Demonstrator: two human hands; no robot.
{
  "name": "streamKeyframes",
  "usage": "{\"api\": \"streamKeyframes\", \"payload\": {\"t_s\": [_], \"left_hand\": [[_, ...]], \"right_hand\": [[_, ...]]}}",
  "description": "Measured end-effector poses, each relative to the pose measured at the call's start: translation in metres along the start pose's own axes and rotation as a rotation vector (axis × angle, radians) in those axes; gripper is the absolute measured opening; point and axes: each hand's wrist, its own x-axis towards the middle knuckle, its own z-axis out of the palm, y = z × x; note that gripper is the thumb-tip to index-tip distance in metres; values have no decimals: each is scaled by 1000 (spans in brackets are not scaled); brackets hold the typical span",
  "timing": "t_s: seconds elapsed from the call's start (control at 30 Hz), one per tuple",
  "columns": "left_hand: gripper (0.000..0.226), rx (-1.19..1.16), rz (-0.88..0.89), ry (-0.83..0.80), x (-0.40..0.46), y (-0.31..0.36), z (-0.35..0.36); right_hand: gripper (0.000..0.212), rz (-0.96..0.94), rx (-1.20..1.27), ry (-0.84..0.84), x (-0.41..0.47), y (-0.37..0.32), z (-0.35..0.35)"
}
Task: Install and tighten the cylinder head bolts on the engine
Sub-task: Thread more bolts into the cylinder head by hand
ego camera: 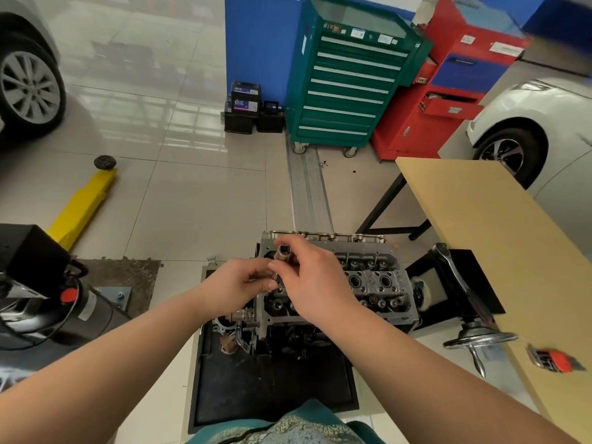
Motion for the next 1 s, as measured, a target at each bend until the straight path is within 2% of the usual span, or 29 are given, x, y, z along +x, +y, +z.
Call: {"api": "streamKeyframes", "payload": {"t_s": [0.17, 0.27, 0.43, 0.53, 0.63, 0.83, 1.0], "left_hand": [[38, 31, 29, -12, -4, -1, -4], [29, 7, 40, 2, -6, -3, -1], [38, -38, 68, 87, -8, -4, 8], [33, -67, 58, 117, -9, -7, 12], [28, -53, 51, 128, -7, -6, 16], [34, -89, -2, 159, -10, -1, 24], [23, -182, -27, 177, -13, 0, 21]], "right_hand": [[33, -9, -9, -54, 2, -4, -2], [31, -12, 0, -85, 3, -6, -5], [33, -28, -19, -156, 3, -6, -9], [36, -48, -36, -177, 2, -6, -9], [37, -45, -42, -173, 2, -4, -9], [26, -25, -7, -103, 2, 1, -14], [27, -35, 1, -89, -2, -1, -6]]}}
